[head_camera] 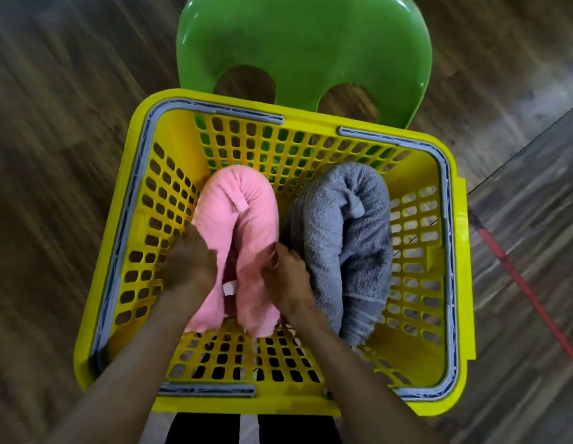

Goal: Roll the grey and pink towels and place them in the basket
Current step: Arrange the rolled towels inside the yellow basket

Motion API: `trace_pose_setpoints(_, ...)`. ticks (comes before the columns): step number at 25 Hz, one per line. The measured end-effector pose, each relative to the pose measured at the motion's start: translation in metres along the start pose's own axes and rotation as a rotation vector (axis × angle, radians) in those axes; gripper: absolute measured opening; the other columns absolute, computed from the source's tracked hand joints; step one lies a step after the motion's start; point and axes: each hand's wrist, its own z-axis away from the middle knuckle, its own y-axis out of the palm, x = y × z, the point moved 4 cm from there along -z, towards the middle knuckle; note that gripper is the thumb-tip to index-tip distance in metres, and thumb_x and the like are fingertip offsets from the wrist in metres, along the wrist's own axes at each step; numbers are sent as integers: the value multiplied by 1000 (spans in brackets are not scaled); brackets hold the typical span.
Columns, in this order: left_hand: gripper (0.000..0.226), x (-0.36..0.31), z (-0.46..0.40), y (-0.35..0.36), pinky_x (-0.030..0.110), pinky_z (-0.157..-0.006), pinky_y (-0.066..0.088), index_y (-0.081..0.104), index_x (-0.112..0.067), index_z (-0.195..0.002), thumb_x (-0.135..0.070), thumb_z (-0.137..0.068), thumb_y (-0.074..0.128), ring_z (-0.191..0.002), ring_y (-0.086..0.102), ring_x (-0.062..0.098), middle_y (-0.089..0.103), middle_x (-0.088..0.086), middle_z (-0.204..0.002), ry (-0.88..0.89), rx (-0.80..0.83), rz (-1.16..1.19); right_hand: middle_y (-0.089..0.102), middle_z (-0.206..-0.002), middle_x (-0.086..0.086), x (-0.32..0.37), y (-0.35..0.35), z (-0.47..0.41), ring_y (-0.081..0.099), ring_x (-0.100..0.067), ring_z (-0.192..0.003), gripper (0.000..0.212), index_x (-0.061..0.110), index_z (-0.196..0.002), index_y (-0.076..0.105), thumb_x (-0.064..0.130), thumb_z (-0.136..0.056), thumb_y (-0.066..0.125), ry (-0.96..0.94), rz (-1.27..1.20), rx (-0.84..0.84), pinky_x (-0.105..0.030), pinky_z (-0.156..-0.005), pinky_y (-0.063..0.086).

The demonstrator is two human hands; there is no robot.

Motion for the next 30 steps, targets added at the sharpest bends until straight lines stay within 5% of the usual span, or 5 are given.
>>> trace_pose_setpoints(3,53,-50,23,-6,49,-97,42,37,-10,-140,-36,-96,50,-124,43,37,43,20,-136,297,-150,323,72,-103,-4,-10,-57,17,68,-23,-92,23,20,-117,63,28,-97,55,-100,-182,-356,-35,-78,54)
trace_pose_setpoints(6,62,-108,65,24,43,-101,41,37,-13,-141,-50,-93,50,-122,46,35,45,19,-135,475,-63,537,58,-124,-11,-51,-110,31,53,-31,-114,36,20,-130,55,30,-95,58,-28,-61,-628,-42,-93,46)
trace_pose_setpoints(12,95,-139,88,77,49,-87,42,0,-17,-154,-25,-86,65,-109,51,42,43,21,-127,392,-24,357,25,-146,-24,-107,-91,17,40,-49,-125,98,40,-151,-16,24,-91,60,223,32,-166,-54,-97,43)
trace_pose_setpoints(18,95,-114,72,74,50,-104,36,0,-24,-154,-17,-85,65,-132,33,44,30,25,-146,465,-73,328,11,-157,-18,-114,-96,32,42,-49,-127,106,49,-148,-16,-10,-83,43,25,105,-204,-55,-94,47)
trace_pose_setpoints(30,94,-128,84,92,44,-103,42,-1,-16,-154,-31,-88,63,-128,42,40,8,28,-156,567,-176,119,-22,-160,-14,-125,-79,1,-15,-35,-148,85,16,-153,-19,30,-99,46,4,193,-208,-54,-120,11)
